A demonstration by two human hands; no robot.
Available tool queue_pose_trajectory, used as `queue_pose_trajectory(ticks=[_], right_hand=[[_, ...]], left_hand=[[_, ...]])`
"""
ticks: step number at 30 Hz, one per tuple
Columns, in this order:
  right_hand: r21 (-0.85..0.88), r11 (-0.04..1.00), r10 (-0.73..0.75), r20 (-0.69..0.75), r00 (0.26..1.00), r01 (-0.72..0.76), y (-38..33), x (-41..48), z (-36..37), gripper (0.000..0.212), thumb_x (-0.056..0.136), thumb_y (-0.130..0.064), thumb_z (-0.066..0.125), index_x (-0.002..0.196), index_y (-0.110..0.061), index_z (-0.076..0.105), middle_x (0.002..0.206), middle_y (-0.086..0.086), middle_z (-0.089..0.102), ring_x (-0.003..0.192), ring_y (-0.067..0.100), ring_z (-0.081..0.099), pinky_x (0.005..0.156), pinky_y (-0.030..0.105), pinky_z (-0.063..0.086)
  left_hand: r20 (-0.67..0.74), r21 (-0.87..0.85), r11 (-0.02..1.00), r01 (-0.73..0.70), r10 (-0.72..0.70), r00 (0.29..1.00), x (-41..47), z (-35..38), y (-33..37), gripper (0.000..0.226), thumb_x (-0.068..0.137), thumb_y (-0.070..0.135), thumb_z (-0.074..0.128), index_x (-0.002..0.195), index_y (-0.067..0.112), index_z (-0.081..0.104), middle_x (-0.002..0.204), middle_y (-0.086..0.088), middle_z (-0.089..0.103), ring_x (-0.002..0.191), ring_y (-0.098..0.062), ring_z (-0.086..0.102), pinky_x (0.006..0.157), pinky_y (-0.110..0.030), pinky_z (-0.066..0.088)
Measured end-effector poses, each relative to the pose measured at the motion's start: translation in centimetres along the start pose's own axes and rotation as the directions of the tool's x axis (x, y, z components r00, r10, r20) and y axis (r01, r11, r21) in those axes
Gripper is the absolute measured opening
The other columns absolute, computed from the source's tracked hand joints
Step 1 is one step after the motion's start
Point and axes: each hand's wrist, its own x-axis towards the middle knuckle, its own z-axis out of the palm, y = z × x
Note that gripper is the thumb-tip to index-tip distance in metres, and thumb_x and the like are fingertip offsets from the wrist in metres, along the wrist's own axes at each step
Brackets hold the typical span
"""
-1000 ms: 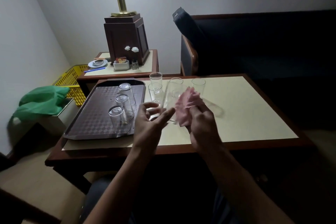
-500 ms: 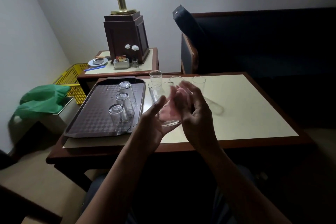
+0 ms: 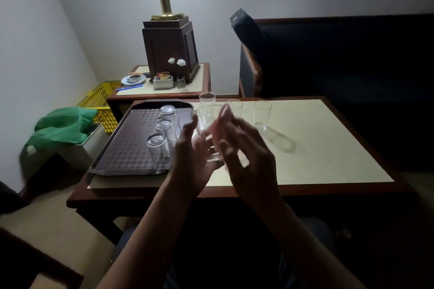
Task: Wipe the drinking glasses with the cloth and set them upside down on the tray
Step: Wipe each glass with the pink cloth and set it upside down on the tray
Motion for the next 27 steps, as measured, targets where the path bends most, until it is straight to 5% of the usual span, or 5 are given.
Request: queue_pose_trajectory(ticks=[5, 9, 14, 21, 27], right_hand=[[0.241, 0.958, 0.169, -0.022, 0.985, -0.159, -0.1, -2.3, -0.1, 0.012, 0.096, -0.020, 0.072, 0.104, -0.028, 0.072, 0.116, -0.012, 0.074, 0.104, 0.013, 0.074, 0.082, 0.047, 0.064], [0.185, 0.956, 0.247, -0.092, 0.965, -0.228, -0.5, 1.0, -0.7, 0.029, 0.096, -0.026, 0.075, 0.123, -0.026, 0.063, 0.117, -0.017, 0.074, 0.106, -0.004, 0.071, 0.086, 0.021, 0.062], [0.069, 0.996, 0.053, -0.062, 0.997, -0.049, 0.1, 0.3, -0.3, 0.030, 0.098, -0.019, 0.071, 0.128, -0.020, 0.068, 0.138, -0.009, 0.066, 0.126, 0.007, 0.064, 0.095, 0.037, 0.062], [0.259, 0.911, 0.336, -0.011, 0.942, -0.322, -0.7, -0.3, -0.5, 0.025, 0.098, -0.021, 0.072, 0.121, -0.027, 0.069, 0.115, -0.013, 0.076, 0.104, -0.001, 0.073, 0.086, 0.038, 0.065], [0.166, 0.969, 0.192, -0.029, 0.981, -0.185, -1.1, 0.0, -0.5, 0.033, 0.094, -0.011, 0.071, 0.124, -0.025, 0.066, 0.132, -0.010, 0.070, 0.121, 0.003, 0.066, 0.098, 0.032, 0.060]], left_hand=[[-0.055, -0.005, 1.000, -0.006, 0.006, 0.998, -0.2, -0.3, -0.1, 0.057, 0.102, 0.051, 0.053, 0.138, 0.007, 0.043, 0.120, -0.018, 0.064, 0.102, -0.029, 0.070, 0.082, -0.041, 0.056], [-0.049, -0.011, 1.000, 0.014, -0.014, 0.999, 0.1, 0.0, -1.2, 0.059, 0.093, 0.062, 0.057, 0.118, 0.009, 0.066, 0.094, -0.007, 0.059, 0.081, -0.020, 0.053, 0.076, -0.037, 0.040], [-0.091, -0.032, 0.999, -0.040, 0.036, 0.995, 0.7, 0.0, -0.6, 0.051, 0.107, 0.045, 0.042, 0.145, 0.012, 0.050, 0.106, -0.019, 0.072, 0.098, -0.032, 0.066, 0.107, -0.054, 0.043], [-0.076, 0.145, 0.989, 0.005, 0.006, 0.997, 0.3, -0.4, -1.3, 0.076, 0.080, 0.063, 0.066, 0.135, 0.011, 0.059, 0.130, -0.016, 0.064, 0.116, -0.031, 0.062, 0.098, -0.048, 0.049], [-0.100, 0.007, 0.995, -0.099, 0.099, 0.990, 0.7, 0.5, -0.8, 0.068, 0.089, 0.056, 0.069, 0.139, 0.010, 0.059, 0.122, -0.019, 0.060, 0.112, -0.032, 0.052, 0.106, -0.051, 0.037]])
